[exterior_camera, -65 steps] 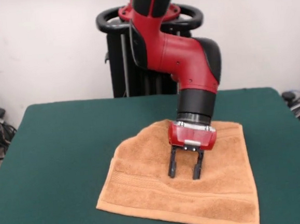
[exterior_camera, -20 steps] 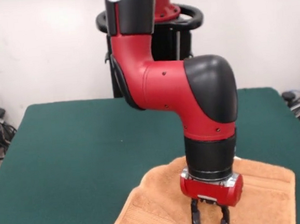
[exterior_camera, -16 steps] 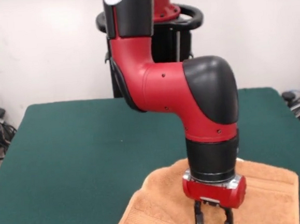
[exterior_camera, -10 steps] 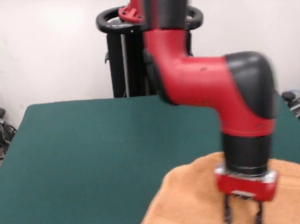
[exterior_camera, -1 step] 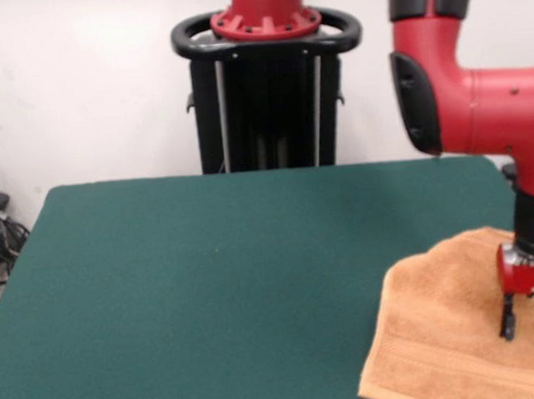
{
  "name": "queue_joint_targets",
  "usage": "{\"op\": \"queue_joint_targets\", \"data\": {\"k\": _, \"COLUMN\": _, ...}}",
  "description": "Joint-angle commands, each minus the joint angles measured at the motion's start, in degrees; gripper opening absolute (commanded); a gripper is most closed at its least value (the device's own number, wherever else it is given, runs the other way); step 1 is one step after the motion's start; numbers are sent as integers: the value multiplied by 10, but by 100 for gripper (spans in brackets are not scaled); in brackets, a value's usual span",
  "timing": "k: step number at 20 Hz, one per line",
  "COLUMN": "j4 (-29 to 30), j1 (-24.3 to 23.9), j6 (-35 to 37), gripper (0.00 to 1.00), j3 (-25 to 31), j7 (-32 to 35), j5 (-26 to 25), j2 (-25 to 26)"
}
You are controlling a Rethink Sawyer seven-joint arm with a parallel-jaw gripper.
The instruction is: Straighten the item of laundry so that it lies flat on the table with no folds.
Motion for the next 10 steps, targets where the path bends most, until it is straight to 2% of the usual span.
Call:
{"op": "queue_joint_targets", "data": {"k": 1, "j4": 20, "j1": 3, "j6": 117, "gripper": 100, "j3": -17, "j7": 190, "j5": 27, "j2": 79}}
{"op": "queue_joint_targets", "data": {"k": 6, "j4": 10, "j1": 18, "j6": 126, "gripper": 100, "j3": -53, "j7": 204, "j5": 32, "j2": 84}}
{"op": "queue_joint_targets", "data": {"k": 10, "j4": 28, "j1": 11, "j6": 126, "gripper": 100, "j3": -47, "j7": 189, "j5": 30, "j2": 61}}
